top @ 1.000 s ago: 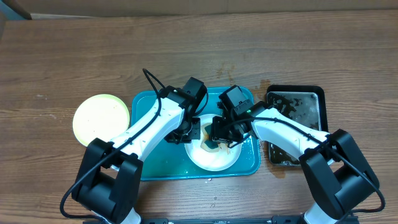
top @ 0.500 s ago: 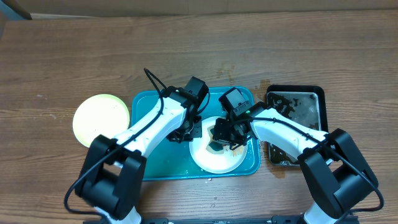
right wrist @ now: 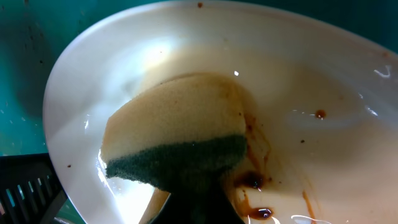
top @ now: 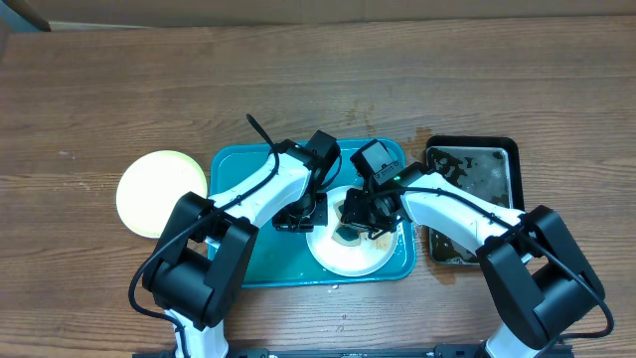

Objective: Clean dirty plates on tray and stack at the side
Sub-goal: 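Scrub the white plate with the sponge in the right gripper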

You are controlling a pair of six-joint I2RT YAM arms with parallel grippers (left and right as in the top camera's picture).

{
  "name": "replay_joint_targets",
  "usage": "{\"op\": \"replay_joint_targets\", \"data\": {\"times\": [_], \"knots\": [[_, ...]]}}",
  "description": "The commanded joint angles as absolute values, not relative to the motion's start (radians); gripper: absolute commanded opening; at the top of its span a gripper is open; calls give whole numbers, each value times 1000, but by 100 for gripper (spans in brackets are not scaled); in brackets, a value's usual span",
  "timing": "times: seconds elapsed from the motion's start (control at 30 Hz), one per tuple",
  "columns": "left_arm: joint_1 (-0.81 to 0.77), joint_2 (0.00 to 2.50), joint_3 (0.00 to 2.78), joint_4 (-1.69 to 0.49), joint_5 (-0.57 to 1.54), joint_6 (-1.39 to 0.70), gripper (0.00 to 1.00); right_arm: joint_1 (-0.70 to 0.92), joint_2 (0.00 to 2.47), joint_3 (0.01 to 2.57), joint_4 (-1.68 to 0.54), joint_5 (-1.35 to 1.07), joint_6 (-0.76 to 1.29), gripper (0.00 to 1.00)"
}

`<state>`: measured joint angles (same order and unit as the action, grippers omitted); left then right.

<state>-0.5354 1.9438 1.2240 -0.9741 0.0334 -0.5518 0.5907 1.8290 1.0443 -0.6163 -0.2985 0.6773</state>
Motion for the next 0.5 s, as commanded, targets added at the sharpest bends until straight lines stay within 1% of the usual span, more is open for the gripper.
{"op": "replay_joint_targets", "data": {"times": [0.0, 0.13, 0.2, 0.27, 0.37, 0.47], "knots": [[-538, 1974, 1214, -970, 101, -569, 4, 592, 1854, 1034, -622, -242, 685, 4], [-522, 1894, 1215, -983, 102, -569, 4, 592, 1854, 1034, -624, -232, 681, 4], [-517, 1853, 1215, -986, 103, -568, 6, 592, 1854, 1034, -627, -231, 681, 4], [-517, 1818, 1215, -984, 115, -550, 15, 592, 1854, 1034, -631, -227, 681, 4], [-520, 1802, 1215, -978, 132, -538, 20, 592, 1854, 1034, -633, -225, 681, 4], [-526, 1811, 1214, -978, 131, -538, 24, 592, 1854, 1034, -635, -225, 681, 4]]}}
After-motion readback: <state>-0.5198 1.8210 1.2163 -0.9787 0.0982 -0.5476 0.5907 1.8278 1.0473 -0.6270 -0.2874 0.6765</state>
